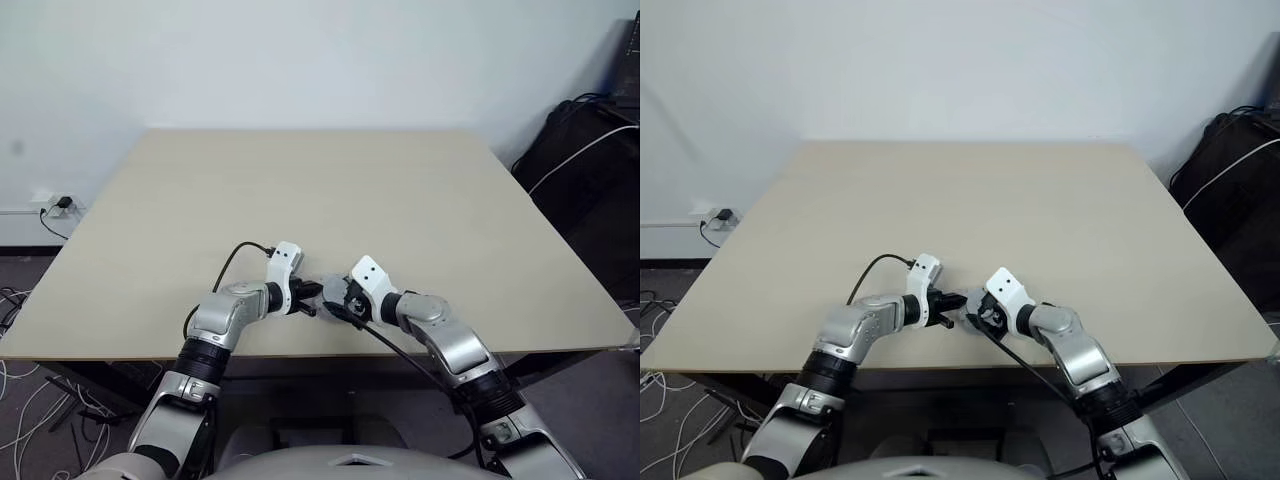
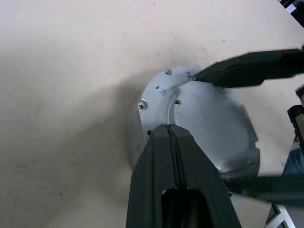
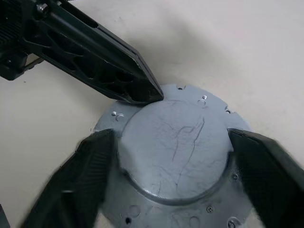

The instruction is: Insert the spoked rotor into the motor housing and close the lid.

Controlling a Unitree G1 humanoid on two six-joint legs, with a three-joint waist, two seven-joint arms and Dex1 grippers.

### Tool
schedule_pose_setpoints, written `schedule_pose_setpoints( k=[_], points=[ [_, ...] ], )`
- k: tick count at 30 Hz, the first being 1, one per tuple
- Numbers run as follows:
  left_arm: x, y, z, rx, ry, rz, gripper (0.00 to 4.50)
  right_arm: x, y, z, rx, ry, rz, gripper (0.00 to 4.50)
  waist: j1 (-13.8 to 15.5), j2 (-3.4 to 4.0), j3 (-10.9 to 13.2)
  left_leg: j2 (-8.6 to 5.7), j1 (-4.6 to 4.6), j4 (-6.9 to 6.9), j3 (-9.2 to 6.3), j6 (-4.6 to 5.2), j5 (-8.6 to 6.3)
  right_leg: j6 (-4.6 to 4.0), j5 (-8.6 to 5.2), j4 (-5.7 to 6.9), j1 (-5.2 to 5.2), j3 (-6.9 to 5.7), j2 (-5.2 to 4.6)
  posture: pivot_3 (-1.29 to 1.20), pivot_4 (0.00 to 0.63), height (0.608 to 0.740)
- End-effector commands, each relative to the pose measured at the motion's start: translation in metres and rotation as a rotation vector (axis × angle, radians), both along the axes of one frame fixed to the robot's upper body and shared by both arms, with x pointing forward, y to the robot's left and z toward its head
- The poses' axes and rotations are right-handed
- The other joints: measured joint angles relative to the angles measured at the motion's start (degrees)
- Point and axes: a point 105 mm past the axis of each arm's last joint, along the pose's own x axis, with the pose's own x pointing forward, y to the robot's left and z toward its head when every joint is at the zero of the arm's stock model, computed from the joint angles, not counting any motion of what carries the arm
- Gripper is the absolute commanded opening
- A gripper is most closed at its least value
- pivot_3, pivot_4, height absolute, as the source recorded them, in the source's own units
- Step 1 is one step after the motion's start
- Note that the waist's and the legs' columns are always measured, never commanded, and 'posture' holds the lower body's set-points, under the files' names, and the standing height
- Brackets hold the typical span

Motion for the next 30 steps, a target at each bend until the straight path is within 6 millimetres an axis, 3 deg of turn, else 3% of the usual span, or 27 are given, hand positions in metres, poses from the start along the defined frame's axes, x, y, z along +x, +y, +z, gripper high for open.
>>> schedule_pose_setpoints(
  k=[1, 9, 16, 22, 30],
  points=[
    [-0.002, -0.008, 0.0, -0.001, 0.009, -0.03, 0.0, -0.003, -0.014, -0.004, -0.011, 0.028, -0.049, 4.44, 0.0, 0.0, 0.0, 0.0, 0.0, 0.0, 0.01, 0.0, 0.0, 0.0, 0.0, 0.0, 0.0, 0.0, 0.0, 0.0, 0.0, 0.74],
    [-0.005, -0.009, -0.001, 0.002, 0.011, -0.035, 0.0, -0.015, -0.034, 0.001, -0.03, 0.023, -0.087, 4.44, 0.1, -0.06, 0.0, -0.01, 0.02, 0.02, -0.02, 0.01, 0.0, 0.16, -0.1, 0.0, 0.04, -0.01, -0.01, 0.0, 0.0, 0.74],
    [-0.006, -0.012, -0.002, 0.001, 0.009, -0.051, 0.0, -0.023, -0.055, 0.027, 0.046, -0.02, -0.154, 4.44, 0.1, -0.11, 0.0, -0.02, -0.01, 0.05, -0.01, 0.03, -0.01, 0.21, -0.14, 0.01, 0.02, 0.0, -0.03, 0.0, 0.0, 0.74],
    [-0.005, -0.014, -0.001, -0.007, 0.004, -0.056, 0.0, 0.006, -0.082, 0.047, 0.295, -0.052, -0.545, 4.44, 0.1, -0.11, 0.0, 0.01, -0.01, 0.06, -0.02, 0.02, -0.01, 0.23, -0.14, 0.03, 0.0, -0.01, -0.02, 0.0, 0.0, 0.74],
    [-0.005, -0.013, -0.002, 0.002, 0.001, -0.057, 0.0, -0.002, -0.051, 0.018, 0.387, 0.205, -0.546, 4.44, 0.2, -0.06, 0.0, -0.02, -0.12, 0.06, 0.0, 0.09, -0.05, -0.02, 0.0, -0.02, -0.08, 0.01, -0.04, 0.0, 0.0, 0.74]
  ],
)
